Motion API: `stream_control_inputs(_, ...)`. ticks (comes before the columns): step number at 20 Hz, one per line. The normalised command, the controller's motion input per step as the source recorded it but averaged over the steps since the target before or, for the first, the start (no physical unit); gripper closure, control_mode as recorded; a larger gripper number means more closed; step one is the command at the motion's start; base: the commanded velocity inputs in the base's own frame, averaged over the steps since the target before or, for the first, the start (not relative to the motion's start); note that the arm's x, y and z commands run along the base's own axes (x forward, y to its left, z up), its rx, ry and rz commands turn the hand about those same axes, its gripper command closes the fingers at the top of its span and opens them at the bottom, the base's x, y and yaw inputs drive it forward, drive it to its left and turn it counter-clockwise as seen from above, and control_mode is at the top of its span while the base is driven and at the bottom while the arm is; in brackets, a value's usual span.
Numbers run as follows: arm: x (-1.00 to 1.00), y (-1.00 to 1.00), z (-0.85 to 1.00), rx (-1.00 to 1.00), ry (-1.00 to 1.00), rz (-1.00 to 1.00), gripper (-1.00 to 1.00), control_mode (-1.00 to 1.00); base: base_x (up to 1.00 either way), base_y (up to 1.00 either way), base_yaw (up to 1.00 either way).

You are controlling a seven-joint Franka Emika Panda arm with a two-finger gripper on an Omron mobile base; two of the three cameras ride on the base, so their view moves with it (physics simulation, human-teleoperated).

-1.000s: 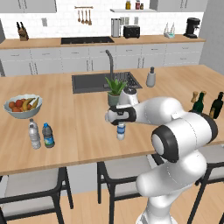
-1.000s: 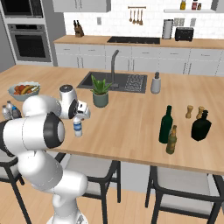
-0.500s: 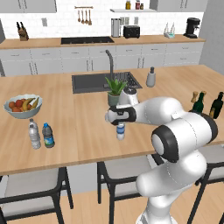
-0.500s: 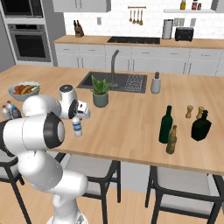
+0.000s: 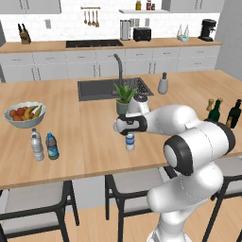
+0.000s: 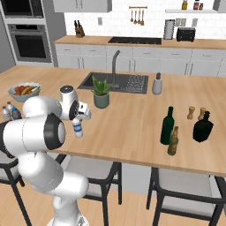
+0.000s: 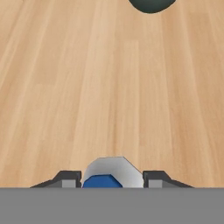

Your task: Move the plastic bottles in the middle to the plastics group, and the glass bottles in the middle to the glass group.

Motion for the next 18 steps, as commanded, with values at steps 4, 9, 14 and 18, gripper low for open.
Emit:
stream_control_inputs(4, 0.00, 0.00, 0.00, 0.00, 0.00, 0.01, 1.00, -1.00, 0.00, 0.00, 0.00)
stream_control_inputs(9, -0.03, -0.02, 0.25, 0.01, -0.01, 0.11, 1.00, -1.00, 0.00, 0.00, 0.00)
stream_control_inputs(14, 0.00, 0.01, 0.49, 0.04, 0.00, 0.11, 1.00, -1.00, 0.00, 0.00, 0.00)
stream_control_inputs(18, 0.00, 0.39, 0.25, 0.01, 0.06, 0.17, 1.00, -1.00, 0.00, 0.00, 0.00)
